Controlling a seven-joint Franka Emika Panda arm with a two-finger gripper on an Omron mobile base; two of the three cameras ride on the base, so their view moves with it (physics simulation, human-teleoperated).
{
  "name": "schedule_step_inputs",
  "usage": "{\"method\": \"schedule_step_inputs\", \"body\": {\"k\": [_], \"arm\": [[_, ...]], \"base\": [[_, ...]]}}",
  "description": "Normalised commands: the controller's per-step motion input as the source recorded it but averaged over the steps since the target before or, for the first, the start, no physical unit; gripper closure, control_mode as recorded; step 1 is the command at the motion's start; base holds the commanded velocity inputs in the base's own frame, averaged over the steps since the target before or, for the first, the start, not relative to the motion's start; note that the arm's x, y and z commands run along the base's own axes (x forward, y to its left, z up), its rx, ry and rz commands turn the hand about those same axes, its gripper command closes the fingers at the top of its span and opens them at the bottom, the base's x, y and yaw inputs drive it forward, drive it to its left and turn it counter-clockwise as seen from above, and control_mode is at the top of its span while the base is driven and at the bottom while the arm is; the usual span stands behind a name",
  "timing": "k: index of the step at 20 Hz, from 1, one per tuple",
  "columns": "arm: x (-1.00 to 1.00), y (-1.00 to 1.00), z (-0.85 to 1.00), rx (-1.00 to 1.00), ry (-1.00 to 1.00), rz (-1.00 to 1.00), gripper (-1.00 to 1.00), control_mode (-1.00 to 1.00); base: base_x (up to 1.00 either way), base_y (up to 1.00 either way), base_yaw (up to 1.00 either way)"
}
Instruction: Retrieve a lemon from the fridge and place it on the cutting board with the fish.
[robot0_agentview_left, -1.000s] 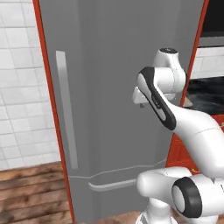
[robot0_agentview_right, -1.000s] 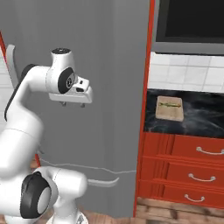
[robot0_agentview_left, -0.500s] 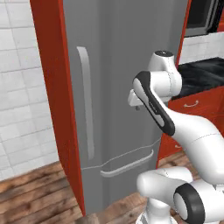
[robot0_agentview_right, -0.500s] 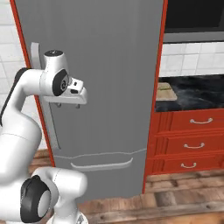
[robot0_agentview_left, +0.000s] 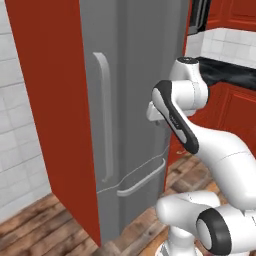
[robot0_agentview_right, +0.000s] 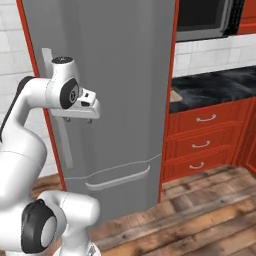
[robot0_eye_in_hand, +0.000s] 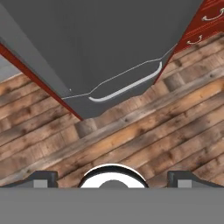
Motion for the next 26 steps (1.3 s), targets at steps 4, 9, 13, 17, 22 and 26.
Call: {"method": "schedule_step_inputs", "body": {"k": [4, 9, 13, 17, 22, 26], "arm": [[0.00, 0.00, 0.00, 0.00, 0.00, 0.00, -1.00, 1.00], [0.00, 0.00, 0.00, 0.00, 0.00, 0.00, -1.00, 1.00], [0.00, 0.00, 0.00, 0.00, 0.00, 0.00, -1.00, 1.00], [0.00, 0.00, 0.00, 0.00, 0.00, 0.00, -1.00, 1.00], [0.00, 0.00, 0.00, 0.00, 0.00, 0.00, -1.00, 1.00], [0.00, 0.00, 0.00, 0.00, 0.00, 0.00, -1.00, 1.00]], "base": [[0.01, 0.54, -0.40], [0.31, 0.49, -0.22], [0.45, 0.44, -0.07], [-0.10, 0.10, -0.03], [-0.50, 0.17, -0.05], [-0.54, 0.57, 0.00]]}}
